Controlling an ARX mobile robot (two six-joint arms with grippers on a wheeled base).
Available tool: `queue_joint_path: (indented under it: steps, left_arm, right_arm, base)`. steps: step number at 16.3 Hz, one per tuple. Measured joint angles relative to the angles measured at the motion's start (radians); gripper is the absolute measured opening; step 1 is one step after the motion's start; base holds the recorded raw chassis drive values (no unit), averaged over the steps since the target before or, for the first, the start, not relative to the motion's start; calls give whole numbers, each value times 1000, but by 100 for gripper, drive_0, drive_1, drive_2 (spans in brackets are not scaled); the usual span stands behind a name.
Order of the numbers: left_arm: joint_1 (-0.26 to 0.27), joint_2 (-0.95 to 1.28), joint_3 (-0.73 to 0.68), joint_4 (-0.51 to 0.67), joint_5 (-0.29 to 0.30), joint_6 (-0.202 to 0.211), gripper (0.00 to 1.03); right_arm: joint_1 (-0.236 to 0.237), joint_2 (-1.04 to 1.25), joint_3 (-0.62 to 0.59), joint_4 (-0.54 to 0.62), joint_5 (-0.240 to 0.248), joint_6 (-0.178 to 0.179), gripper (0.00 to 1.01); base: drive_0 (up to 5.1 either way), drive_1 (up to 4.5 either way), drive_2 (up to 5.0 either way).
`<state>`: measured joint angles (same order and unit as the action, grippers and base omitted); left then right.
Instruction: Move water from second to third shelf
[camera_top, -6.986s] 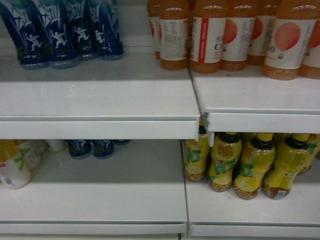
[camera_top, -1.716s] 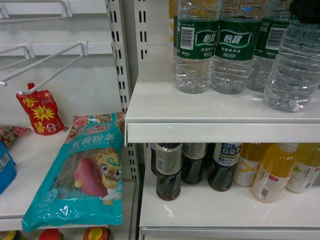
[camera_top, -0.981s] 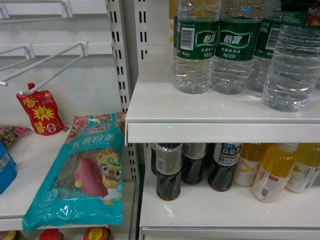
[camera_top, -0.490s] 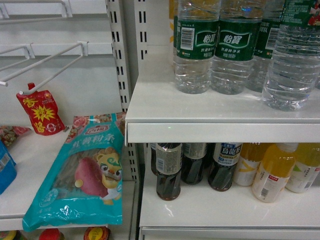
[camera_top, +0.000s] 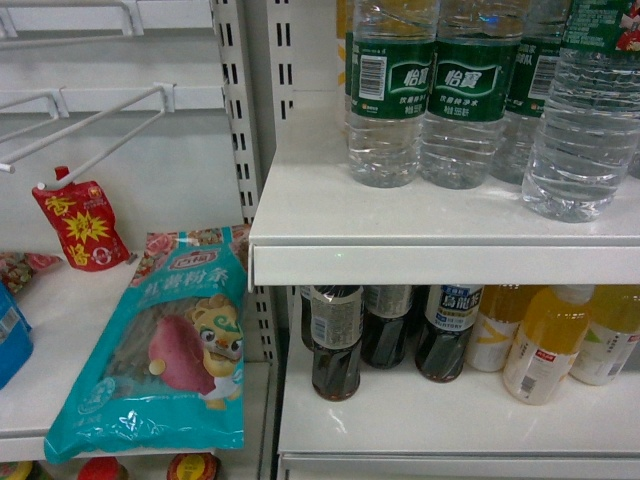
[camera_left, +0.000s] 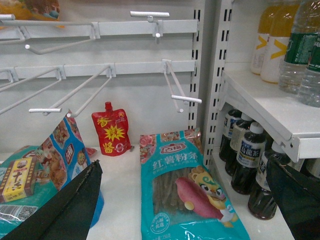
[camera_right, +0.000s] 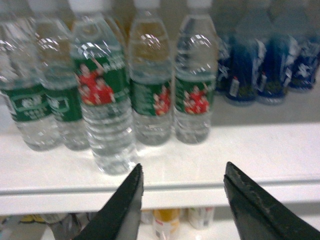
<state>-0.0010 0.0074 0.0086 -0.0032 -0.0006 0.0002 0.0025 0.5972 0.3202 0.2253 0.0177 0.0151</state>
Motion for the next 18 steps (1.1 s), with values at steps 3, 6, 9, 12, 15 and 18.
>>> queue_joint_path:
  steps: [3, 6, 9, 12, 15, 18]
  left_arm:
    - [0, 0, 0, 0, 0, 0, 98]
    - [0, 0, 0, 0, 0, 0, 98]
    - [0, 0, 0, 0, 0, 0, 98]
    - [0, 0, 0, 0, 0, 0, 98]
    - [0, 0, 0, 0, 0, 0, 98]
    - [0, 0, 0, 0, 0, 0, 98]
  right_arm:
    - [-3, -256, -136, -59, -17, -8, 12]
    - [-3, -304, -200, -66, -17, -12, 2]
    - [-3, -361, -233, -72, -17, -12, 2]
    - [-3, -390, -256, -85, -17, -12, 2]
    - [-3, -506, -270, -222, -18, -12, 2]
    - [-3, -594, -308, -230, -18, -12, 2]
  base:
    - [0, 0, 0]
    - [0, 0, 0]
    - [0, 0, 0]
    - [0, 0, 0]
    - [0, 0, 0]
    - [0, 0, 0]
